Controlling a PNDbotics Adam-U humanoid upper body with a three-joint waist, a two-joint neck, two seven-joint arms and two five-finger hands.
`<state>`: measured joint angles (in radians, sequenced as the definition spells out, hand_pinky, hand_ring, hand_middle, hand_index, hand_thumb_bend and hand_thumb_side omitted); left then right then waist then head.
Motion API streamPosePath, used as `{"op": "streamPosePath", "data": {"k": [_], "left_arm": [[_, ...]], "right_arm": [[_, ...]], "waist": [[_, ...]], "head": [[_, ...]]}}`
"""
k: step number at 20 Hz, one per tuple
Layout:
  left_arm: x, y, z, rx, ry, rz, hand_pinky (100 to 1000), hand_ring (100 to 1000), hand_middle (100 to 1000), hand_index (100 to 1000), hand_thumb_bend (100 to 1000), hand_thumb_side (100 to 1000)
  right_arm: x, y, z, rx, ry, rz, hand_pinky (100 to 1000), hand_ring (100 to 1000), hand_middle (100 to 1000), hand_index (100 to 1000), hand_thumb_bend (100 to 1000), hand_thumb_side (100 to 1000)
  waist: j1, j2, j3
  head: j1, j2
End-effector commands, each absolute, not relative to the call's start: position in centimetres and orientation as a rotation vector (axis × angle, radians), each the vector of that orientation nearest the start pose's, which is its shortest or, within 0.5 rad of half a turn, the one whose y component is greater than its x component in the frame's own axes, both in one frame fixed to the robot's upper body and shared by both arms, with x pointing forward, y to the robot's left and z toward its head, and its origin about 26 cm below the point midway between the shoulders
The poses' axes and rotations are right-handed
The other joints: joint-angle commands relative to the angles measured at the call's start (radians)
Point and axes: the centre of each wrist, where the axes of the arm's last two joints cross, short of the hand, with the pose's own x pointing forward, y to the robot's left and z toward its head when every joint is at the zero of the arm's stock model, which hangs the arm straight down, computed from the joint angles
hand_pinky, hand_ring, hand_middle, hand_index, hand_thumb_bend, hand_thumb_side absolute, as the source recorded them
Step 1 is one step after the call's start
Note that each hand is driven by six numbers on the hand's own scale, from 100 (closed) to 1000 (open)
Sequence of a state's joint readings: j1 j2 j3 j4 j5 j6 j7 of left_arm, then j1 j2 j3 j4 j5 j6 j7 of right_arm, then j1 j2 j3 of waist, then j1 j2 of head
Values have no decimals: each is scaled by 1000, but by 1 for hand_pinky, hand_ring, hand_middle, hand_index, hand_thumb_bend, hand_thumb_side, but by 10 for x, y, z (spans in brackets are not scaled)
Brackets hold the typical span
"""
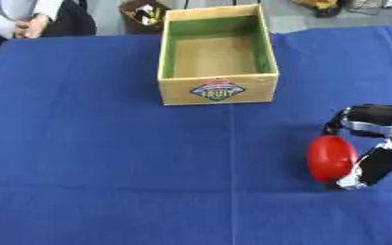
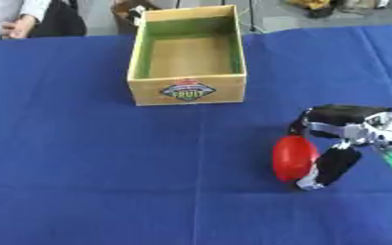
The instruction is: Pick up objects on the table and place them in the box.
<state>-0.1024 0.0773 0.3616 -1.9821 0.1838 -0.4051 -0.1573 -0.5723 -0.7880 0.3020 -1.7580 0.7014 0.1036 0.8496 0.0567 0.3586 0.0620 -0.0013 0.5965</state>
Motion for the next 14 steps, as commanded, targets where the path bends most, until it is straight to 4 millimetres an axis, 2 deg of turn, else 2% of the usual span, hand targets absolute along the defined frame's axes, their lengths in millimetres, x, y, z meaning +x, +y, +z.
{"op": "streamPosePath", "data": {"k": [1, 8, 14], "left_arm": [[263, 332, 138, 193, -2530, 27, 359, 413, 493, 777, 413, 756], [263, 332, 139, 193, -2530, 24, 359, 414, 493, 776, 407, 751], [263, 332, 139, 194, -2528, 21, 359, 415, 494, 777, 406, 750]], "right_arm": [[345, -275, 252, -809, -1136, 1785, 838, 838, 502, 662, 509, 443], [342, -270, 263, -822, -1215, 1758, 827, 808, 447, 574, 376, 483], [337, -262, 280, -860, -1301, 1744, 818, 798, 427, 547, 310, 519]], "waist": [[-3, -16, 1], [-6, -19, 2], [-8, -21, 2]], "head": [[-1, -10], [1, -13], [2, -15]]}}
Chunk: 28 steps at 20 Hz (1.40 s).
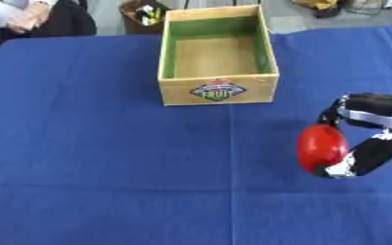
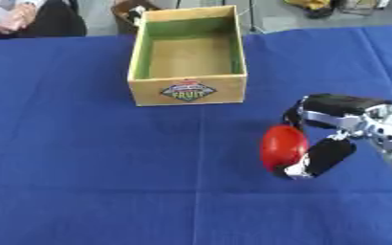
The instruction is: Pick up objects on the table and place them in the box.
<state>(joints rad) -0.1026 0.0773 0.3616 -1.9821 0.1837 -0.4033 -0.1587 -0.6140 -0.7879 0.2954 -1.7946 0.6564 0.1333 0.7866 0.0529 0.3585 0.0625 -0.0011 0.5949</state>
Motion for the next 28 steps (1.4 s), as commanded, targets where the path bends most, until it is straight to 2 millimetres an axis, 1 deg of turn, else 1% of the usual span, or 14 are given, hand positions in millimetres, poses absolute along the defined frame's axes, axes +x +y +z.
{"op": "streamPosePath", "data": {"k": [1, 3, 4, 5, 7, 9, 10, 11, 14, 17, 22, 23, 25, 28], "left_arm": [[263, 332, 139, 194, -2527, 21, 359, 415, 494, 777, 406, 750], [263, 332, 139, 195, -2526, 21, 359, 415, 494, 777, 406, 750], [263, 332, 139, 195, -2526, 21, 359, 415, 494, 777, 404, 750], [263, 333, 139, 195, -2525, 21, 359, 415, 494, 777, 404, 750], [263, 333, 139, 195, -2523, 22, 359, 415, 495, 777, 404, 749], [263, 333, 138, 195, -2521, 22, 359, 415, 495, 777, 404, 749], [263, 333, 138, 195, -2520, 22, 359, 415, 495, 777, 404, 749], [263, 333, 138, 194, -2518, 21, 359, 415, 495, 777, 405, 749], [262, 333, 137, 194, -2513, 21, 359, 414, 495, 777, 404, 747], [262, 333, 137, 193, -2512, 21, 359, 414, 495, 777, 404, 747], [262, 333, 137, 193, -2511, 21, 359, 414, 495, 777, 404, 747], [262, 332, 136, 188, -2508, 19, 358, 413, 496, 777, 406, 746], [262, 328, 134, 159, -2500, 8, 357, 413, 496, 777, 407, 746], [262, 328, 133, 146, -2498, 2, 357, 412, 496, 777, 409, 745]], "right_arm": [[336, -260, 283, -870, -1318, 1742, 817, 798, 427, 547, 295, 525], [335, -257, 290, -885, -1348, 1742, 817, 798, 426, 546, 291, 530], [334, -253, 295, -897, -1375, 1742, 812, 794, 415, 532, 259, 554], [332, -249, 301, -912, -1408, 1741, 810, 793, 413, 530, 247, 564], [330, -241, 312, -936, -1467, 1737, 802, 788, 405, 521, 233, 592], [329, -234, 321, -961, -1516, 1730, 801, 788, 404, 520, 230, 595], [328, -231, 326, -974, -1543, 1726, 792, 783, 397, 511, 201, 631], [326, -224, 335, -998, -1593, 1720, 788, 782, 397, 510, 202, 646], [325, -208, 353, -1053, -1685, 1706, 779, 779, 393, 505, 182, 672], [329, -200, 358, -1080, -1711, 1699, 779, 779, 393, 505, 182, 672], [332, -199, 358, -1088, -1715, 1700, 779, 779, 393, 505, 182, 672], [333, -199, 359, -1091, -1721, 1689, 774, 778, 388, 494, 164, 690], [339, -197, 368, -1109, -1756, 1610, 777, 780, 389, 492, 165, 678], [350, -179, 378, -1109, -1786, 1527, 779, 781, 388, 487, 164, 666]], "waist": [[-5, -21, 1], [-6, -22, 2], [-6, -24, 3], [-7, -25, 4], [-8, -27, 5], [-8, -28, 5], [-8, -30, 6], [-9, -31, 7], [-9, -33, 9], [-10, -34, 8], [-9, -34, 8], [-7, -37, 12], [-4, -40, 39], [-3, -38, 49]], "head": [[1, -13], [1, -15], [1, -17], [2, -19], [4, -21], [5, -23], [4, -23], [3, -23], [1, -18], [1, -16], [1, -16], [-7, -13], [-32, -8], [-39, -8]]}}
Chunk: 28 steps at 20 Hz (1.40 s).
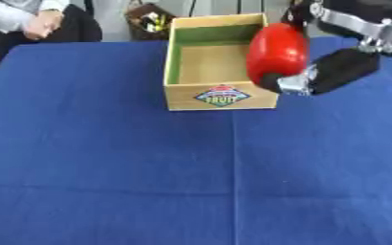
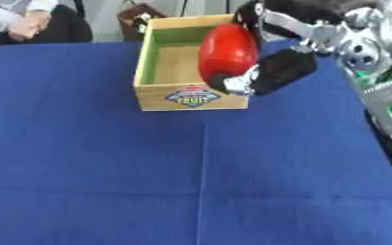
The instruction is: Pick up objects on the table and place them in the box.
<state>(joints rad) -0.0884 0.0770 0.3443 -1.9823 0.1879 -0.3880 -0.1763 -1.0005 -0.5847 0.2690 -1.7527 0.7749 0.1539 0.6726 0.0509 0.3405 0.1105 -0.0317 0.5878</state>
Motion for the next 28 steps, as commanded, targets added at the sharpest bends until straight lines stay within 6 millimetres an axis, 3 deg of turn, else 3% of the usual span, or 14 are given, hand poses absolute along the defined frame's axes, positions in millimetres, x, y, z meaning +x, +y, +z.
{"op": "streamPosePath", "data": {"k": [1, 3, 7, 13, 23, 28], "left_arm": [[262, 328, 133, 145, -2499, 2, 357, 412, 496, 777, 409, 745], [262, 328, 133, 145, -2499, 1, 356, 411, 495, 776, 408, 743], [262, 328, 134, 145, -2501, -1, 355, 410, 495, 776, 408, 742], [262, 328, 133, 143, -2498, -6, 354, 409, 495, 776, 408, 738], [262, 326, 133, 137, -2499, -5, 354, 407, 495, 775, 409, 736], [262, 326, 132, 136, -2499, -5, 354, 407, 495, 775, 409, 735]], "right_arm": [[354, -172, 381, -1107, -1792, 1508, 779, 781, 388, 487, 164, 666], [360, -158, 388, -1102, -1805, 1469, 783, 784, 386, 484, 136, 671], [372, -131, 398, -1089, -1828, 1377, 788, 784, 374, 473, 162, 635], [398, -101, 389, -1100, -1819, 1275, 789, 783, 373, 470, 180, 635], [445, -94, 360, -1243, -1704, 1187, 776, 776, 369, 465, 186, 639], [459, -97, 345, -1331, -1659, 1131, 776, 774, 366, 461, 194, 635]], "waist": [[-1, -19, 0], [-2, -15, -2], [-3, -10, -1], [-4, -5, 2], [-1, 2, 9], [0, 6, 12]], "head": [[-8, -1], [-7, -4], [-6, -12], [-10, -17], [-17, -21], [-18, -25]]}}
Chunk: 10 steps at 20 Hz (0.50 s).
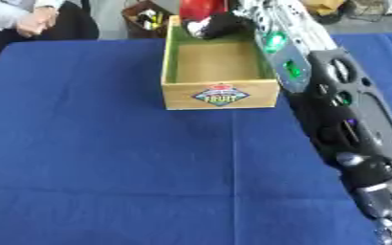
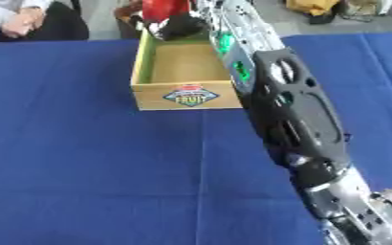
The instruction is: Pick up objects on the table and place them in the box.
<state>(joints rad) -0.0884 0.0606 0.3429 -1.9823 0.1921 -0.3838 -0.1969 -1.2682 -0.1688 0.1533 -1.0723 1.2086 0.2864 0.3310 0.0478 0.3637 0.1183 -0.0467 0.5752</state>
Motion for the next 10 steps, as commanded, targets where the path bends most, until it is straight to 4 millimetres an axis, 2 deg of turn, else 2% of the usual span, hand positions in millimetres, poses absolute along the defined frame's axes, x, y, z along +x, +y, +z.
{"op": "streamPosePath", "data": {"k": [1, 6, 10], "left_arm": [[263, 326, 132, 136, -2499, -5, 353, 407, 495, 775, 408, 734], [263, 326, 133, 135, -2499, -6, 353, 406, 495, 775, 407, 733], [263, 326, 133, 133, -2498, -7, 354, 406, 495, 775, 405, 732]], "right_arm": [[461, -97, 343, -1344, -1653, 1122, 774, 774, 366, 460, 200, 637], [469, -102, 335, -1394, -1621, 1069, 766, 769, 365, 459, 190, 643], [472, -101, 328, -1401, -1607, 1064, 764, 768, 368, 466, 219, 658]], "waist": [[3, -17, 4], [4, -17, 3], [4, -17, 3]], "head": [[-4, -13], [-4, -16], [-5, -19]]}}
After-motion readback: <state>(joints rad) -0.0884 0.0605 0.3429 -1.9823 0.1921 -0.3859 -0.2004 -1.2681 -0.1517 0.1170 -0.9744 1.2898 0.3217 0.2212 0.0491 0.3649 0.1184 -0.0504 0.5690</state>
